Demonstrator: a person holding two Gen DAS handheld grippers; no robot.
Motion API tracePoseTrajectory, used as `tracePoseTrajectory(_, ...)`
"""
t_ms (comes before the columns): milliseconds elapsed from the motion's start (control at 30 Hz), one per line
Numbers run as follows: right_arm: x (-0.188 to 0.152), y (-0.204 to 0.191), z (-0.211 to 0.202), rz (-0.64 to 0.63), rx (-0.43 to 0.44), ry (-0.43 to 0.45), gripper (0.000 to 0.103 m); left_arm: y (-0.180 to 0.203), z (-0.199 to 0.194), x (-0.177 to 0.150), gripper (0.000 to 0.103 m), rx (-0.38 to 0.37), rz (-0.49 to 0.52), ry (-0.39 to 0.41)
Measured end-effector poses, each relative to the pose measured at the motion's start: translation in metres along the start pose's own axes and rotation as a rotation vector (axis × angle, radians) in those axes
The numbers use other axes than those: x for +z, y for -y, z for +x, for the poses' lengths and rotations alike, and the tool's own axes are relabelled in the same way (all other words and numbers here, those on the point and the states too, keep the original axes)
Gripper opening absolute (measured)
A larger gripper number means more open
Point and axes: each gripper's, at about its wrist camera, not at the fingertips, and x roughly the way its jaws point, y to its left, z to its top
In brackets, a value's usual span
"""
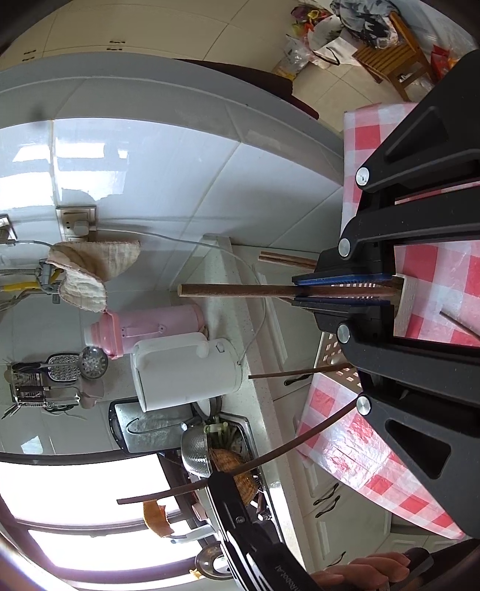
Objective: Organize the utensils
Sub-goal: 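Push both chopsticks down into the caddy and open both tools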
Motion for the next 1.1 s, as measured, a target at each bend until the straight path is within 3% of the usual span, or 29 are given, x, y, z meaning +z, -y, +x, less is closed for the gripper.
tracePoseTrajectory(300, -0.009, -0.003, 0.030, -0.003, 0.005, -0.049, 0.008, -0.004, 0.010, -0.002, 0.006, 0.006, -0.008, 0.010)
tracePoseTrajectory(600, -0.025, -0.002, 0.069, -0.016, 0.018, -0.178, 0.009, -0.002, 0.018, -0.002, 0.006, -0.007, -0.023, 0.016)
tracePoseTrajectory(733, -0.027, 0.002, 0.075, -0.012, -0.002, -0.178, 0.010, 0.002, 0.024, -0.004, 0.006, -0.008, -0.017, 0.009)
tracePoseTrajectory(800, -0.026, 0.004, 0.073, -0.010, -0.023, -0.161, 0.019, 0.002, 0.027, -0.005, 0.006, -0.009, -0.017, 0.004)
tracePoseTrajectory(900, -0.024, 0.009, 0.063, -0.007, -0.043, -0.123, 0.047, 0.003, 0.032, -0.006, 0.006, -0.009, -0.019, -0.005)
tracePoseTrajectory(1100, -0.037, 0.018, 0.036, 0.002, -0.077, -0.059, 0.056, 0.002, 0.048, -0.010, 0.006, -0.001, -0.027, -0.026)
